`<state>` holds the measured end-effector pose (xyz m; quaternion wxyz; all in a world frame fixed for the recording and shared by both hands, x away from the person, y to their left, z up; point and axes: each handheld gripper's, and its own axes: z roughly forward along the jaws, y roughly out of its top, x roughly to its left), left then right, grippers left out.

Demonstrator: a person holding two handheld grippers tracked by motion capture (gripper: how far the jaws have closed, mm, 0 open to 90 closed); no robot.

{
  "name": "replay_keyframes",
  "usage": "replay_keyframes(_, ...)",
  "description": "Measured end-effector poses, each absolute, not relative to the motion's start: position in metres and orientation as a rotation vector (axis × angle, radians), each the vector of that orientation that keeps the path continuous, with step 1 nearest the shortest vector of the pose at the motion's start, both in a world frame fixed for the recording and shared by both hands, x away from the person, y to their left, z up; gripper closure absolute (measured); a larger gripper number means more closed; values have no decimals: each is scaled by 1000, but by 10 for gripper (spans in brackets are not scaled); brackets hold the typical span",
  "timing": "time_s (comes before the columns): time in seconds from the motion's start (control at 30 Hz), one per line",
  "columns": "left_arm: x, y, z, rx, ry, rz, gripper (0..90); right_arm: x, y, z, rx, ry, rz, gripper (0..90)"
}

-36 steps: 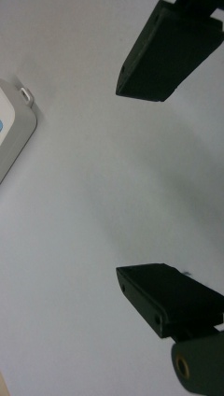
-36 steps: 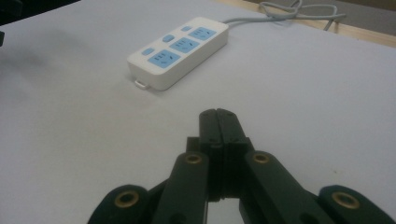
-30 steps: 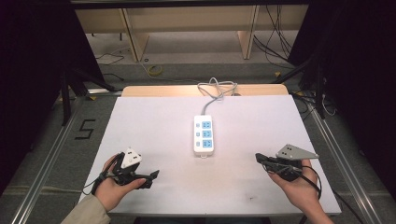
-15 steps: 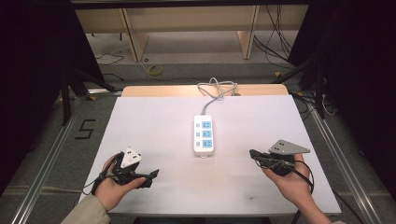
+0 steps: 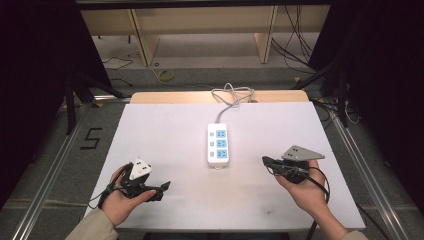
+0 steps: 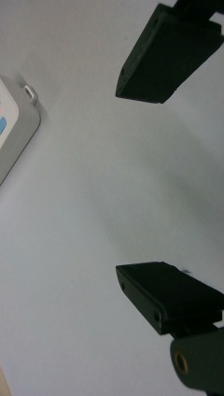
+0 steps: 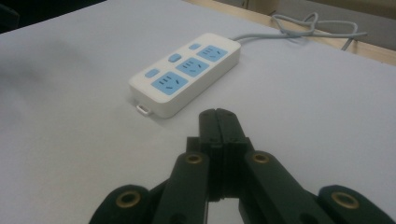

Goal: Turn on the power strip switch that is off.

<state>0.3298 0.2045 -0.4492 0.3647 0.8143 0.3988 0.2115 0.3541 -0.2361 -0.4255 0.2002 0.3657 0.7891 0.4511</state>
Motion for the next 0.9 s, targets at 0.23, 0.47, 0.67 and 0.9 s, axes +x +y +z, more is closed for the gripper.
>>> replay_keyframes(0.23,330,204,-449,2089,1026,545,124,360,-230,-426,1015,2208,1260,900)
replay_keyframes(0.47,330,204,-449,2091,1025,541,124,366,-223,-425,1014,2221,1262,900)
replay_keyframes(0.67,330,203,-449,2099,1020,540,124,371,-218,-426,1030,2216,1274,900)
replay_keyframes(0.9,330,203,-449,2094,1020,542,124,375,-211,-426,1036,2224,1267,900)
